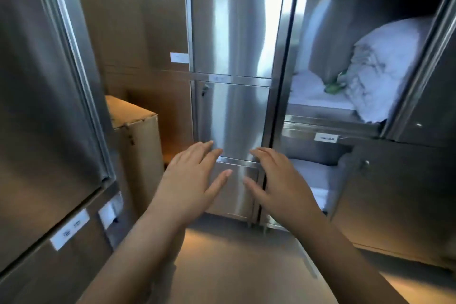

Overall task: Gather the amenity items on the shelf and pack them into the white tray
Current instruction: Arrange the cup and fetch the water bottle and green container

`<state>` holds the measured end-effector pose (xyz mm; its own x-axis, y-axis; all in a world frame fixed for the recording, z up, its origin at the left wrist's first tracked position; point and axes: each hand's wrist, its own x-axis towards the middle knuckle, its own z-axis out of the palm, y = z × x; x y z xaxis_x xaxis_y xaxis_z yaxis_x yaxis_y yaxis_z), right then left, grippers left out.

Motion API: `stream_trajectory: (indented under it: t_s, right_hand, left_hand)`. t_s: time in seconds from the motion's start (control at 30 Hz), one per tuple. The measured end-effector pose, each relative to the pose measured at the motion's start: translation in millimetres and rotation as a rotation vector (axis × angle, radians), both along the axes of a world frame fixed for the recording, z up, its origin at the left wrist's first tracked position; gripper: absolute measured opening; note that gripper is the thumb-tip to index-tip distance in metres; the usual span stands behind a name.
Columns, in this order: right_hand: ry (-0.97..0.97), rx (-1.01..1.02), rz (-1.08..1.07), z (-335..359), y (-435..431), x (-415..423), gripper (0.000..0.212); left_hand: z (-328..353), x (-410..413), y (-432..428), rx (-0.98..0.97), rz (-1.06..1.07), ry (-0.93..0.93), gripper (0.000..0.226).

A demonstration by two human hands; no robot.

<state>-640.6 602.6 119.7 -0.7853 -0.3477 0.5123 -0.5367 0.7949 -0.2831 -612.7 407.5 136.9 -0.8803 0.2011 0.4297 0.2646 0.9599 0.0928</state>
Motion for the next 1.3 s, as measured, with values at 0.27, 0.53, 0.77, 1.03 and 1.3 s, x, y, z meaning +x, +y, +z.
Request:
stream_trajectory:
  t_s: [0.27,0.53,0.77,1.03,1.3]
  right_hand:
    - [-0.027,0.023,-0.252,4.4,40.9,-116.4,0.054]
    - [-0.017,-0.012,-0.423,-4.8,76.4,-211.7,0.055]
    - [-0.041,-0.054,-0.500,-11.6,144.5,-275.5,0.053]
    - [-0.051,-0.043,-0.504,-11.0,266.9,-377.1,0.055]
    - [-0.019,0.017,-0.482,10.3,367.1,-471.5,0.057]
  left_hand:
    - [-6.4,-148.3,14.2,0.003,-0.154,-0.004,0.066]
    - [-4.5,-276.8,68.2,-0.042,-0.343,-0.036,0.062]
    - [-4.3,-364.1,151.1,-0.028,-0.454,-0.020,0.074]
    - [-14.9,-477.0,282.2,-0.027,-0.468,0.017,0.056]
    - [-11.8,-574.7,372.3,-0.022,-0.401,0.037,0.056]
